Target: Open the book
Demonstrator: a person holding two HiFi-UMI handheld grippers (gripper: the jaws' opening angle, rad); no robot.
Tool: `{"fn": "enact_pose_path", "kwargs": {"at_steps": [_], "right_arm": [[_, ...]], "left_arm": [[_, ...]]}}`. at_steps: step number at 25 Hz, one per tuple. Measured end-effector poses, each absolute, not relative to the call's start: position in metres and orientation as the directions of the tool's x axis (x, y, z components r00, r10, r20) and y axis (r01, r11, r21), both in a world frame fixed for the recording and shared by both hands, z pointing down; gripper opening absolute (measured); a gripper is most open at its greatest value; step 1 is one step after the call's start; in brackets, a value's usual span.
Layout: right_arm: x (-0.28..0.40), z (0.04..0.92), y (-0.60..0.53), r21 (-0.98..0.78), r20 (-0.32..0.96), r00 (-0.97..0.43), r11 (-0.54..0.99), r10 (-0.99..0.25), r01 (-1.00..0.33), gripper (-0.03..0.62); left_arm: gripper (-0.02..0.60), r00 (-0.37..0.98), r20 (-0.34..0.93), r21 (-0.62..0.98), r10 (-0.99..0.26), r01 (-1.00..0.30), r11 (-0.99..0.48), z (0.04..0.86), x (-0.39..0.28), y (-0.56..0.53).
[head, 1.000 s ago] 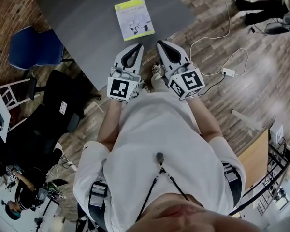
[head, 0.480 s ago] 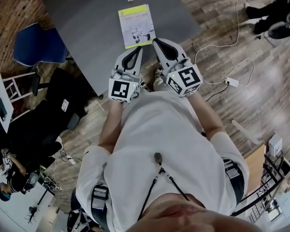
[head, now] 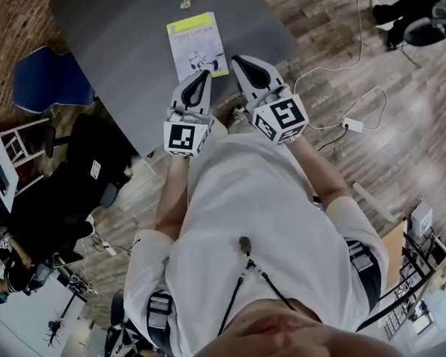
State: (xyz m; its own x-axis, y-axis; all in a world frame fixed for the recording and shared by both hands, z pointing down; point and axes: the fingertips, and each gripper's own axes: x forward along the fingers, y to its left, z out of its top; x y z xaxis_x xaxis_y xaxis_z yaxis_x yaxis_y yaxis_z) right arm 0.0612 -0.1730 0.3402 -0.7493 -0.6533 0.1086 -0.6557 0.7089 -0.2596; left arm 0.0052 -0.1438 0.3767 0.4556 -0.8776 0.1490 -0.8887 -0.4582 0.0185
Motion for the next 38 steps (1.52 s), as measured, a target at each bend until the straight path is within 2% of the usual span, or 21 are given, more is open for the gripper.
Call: {"fn": "enact_pose_path", "kwargs": {"at_steps": [12,28,38], "right_arm": [[0.017,0.369,-0.195,-0.281,0.139,-0.779,0.73,-0.612,-0.623,0.037],[0.054,0.448,-0.225,-0.324,0.251,-0.679,0.601,-0.69,-0.73,0.037],[0.06,0.498,-0.217,-0.341,0.323,-0.656,0.563,-0.682,-0.753,0.037]], "left_arm": [[0.023,0.436,0.236,0.016,-0.868,-0.895,-0.445,0.425,-0.015,-0.174],[0.023,0.463,0.388,0.02,-0.797,-0.868,-0.495,0.532,-0.017,-0.204],[0.025,0.444,0.471,0.024,-0.762,-0.87,-0.492,0.6,-0.009,-0.218]]}}
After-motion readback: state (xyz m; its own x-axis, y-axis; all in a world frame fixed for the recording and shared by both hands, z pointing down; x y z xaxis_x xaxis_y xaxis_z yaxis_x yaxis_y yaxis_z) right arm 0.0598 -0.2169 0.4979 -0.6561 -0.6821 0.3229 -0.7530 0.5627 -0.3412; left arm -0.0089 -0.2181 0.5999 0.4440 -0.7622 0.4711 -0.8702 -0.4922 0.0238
